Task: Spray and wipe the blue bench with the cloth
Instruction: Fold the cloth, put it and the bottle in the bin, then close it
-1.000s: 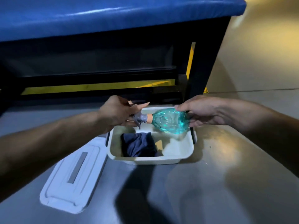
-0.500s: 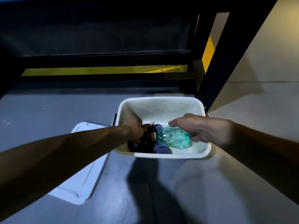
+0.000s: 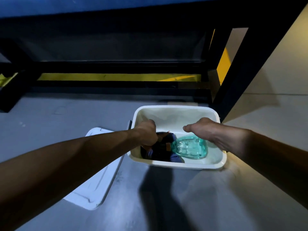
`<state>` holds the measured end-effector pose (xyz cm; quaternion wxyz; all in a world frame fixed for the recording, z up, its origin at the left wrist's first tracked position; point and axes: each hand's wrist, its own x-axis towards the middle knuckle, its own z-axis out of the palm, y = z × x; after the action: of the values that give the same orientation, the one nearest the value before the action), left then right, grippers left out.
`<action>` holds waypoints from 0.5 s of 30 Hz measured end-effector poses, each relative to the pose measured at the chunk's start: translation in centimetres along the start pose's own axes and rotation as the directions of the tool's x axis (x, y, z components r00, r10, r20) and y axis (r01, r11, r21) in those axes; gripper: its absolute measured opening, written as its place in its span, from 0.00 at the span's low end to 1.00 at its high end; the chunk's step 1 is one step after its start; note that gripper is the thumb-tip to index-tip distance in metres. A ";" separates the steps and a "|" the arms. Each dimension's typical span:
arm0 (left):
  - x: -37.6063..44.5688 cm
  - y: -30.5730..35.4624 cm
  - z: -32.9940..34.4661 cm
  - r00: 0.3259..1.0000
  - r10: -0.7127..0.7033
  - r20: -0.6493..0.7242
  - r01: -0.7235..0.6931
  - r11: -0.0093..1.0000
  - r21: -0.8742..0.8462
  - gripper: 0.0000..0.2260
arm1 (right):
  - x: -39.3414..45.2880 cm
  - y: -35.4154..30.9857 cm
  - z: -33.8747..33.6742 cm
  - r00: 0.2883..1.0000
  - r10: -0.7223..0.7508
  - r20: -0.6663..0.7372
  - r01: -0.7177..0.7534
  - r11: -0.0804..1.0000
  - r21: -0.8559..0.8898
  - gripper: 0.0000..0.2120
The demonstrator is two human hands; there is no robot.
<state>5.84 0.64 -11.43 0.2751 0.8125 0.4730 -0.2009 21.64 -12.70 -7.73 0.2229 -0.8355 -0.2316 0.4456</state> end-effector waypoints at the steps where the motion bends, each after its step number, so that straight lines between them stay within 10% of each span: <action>1: -0.6 0.1 -0.8 1.000 0.019 0.020 -0.018 0.999 -0.039 0.15 | -0.2 -0.4 -0.2 0.999 -0.034 -0.032 0.034 0.999 -0.018 0.26; 7: -5.0 -1.4 -7.8 0.980 0.066 -0.185 -0.148 0.868 -0.474 0.10 | -1.2 -4.5 0.7 0.969 -0.239 -0.057 0.244 0.961 0.132 0.04; 15: -7.5 -15.3 -10.8 0.899 -0.234 -0.369 -0.011 0.832 -0.555 0.09 | -1.8 -13.8 9.4 0.868 -0.495 0.034 0.494 0.869 0.026 0.08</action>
<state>-10.45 8.67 -2.69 0.3729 0.6945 0.6061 0.1060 10.22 -1.22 -3.31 0.3314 -0.7376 -0.4385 0.3921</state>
